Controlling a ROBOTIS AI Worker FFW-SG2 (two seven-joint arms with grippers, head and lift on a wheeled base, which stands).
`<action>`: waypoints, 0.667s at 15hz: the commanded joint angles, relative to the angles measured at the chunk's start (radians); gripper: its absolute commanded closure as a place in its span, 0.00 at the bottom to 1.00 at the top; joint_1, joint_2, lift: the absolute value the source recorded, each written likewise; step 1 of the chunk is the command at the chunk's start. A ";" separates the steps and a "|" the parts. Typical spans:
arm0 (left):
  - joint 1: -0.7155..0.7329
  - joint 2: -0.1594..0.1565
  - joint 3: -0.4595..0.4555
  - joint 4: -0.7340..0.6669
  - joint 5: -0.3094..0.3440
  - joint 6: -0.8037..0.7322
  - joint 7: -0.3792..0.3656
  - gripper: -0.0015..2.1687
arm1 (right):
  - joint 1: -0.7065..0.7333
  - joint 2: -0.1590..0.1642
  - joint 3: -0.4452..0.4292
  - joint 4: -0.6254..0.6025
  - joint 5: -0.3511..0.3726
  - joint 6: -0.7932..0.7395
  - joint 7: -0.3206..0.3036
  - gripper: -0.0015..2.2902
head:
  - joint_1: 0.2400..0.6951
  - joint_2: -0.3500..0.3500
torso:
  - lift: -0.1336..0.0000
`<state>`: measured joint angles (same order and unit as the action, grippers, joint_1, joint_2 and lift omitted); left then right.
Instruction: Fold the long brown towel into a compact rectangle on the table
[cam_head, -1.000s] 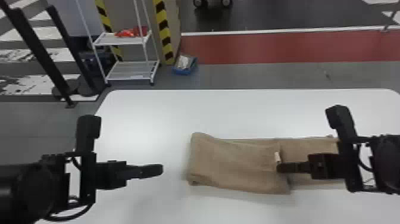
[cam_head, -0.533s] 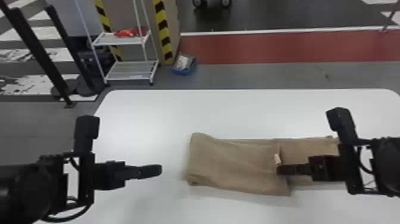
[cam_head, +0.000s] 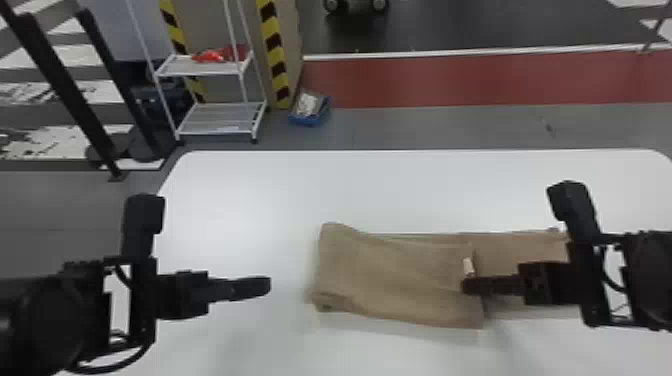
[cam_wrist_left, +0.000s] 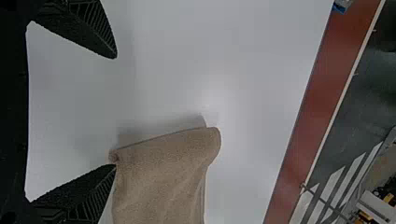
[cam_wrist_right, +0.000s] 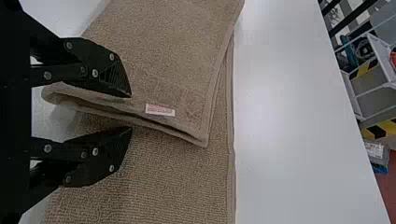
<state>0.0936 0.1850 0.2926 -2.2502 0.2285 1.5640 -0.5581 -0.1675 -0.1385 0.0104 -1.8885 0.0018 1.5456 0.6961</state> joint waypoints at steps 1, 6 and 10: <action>0.000 0.004 0.000 0.000 0.000 0.007 0.000 0.02 | -0.004 0.002 0.005 0.000 0.001 0.000 -0.001 0.31 | 1.00 0.67 | 0.08; 0.000 0.008 0.002 0.000 0.002 0.007 0.000 0.02 | -0.017 0.011 0.020 0.003 0.015 0.000 0.002 0.35 | 1.00 0.68 | 0.08; 0.011 0.010 0.022 0.001 0.006 0.007 -0.006 0.02 | -0.024 0.016 0.033 0.008 0.027 0.000 0.007 0.45 | 1.00 0.70 | 0.08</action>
<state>0.0999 0.1950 0.3084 -2.2496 0.2338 1.5640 -0.5623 -0.1911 -0.1233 0.0412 -1.8821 0.0270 1.5456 0.7016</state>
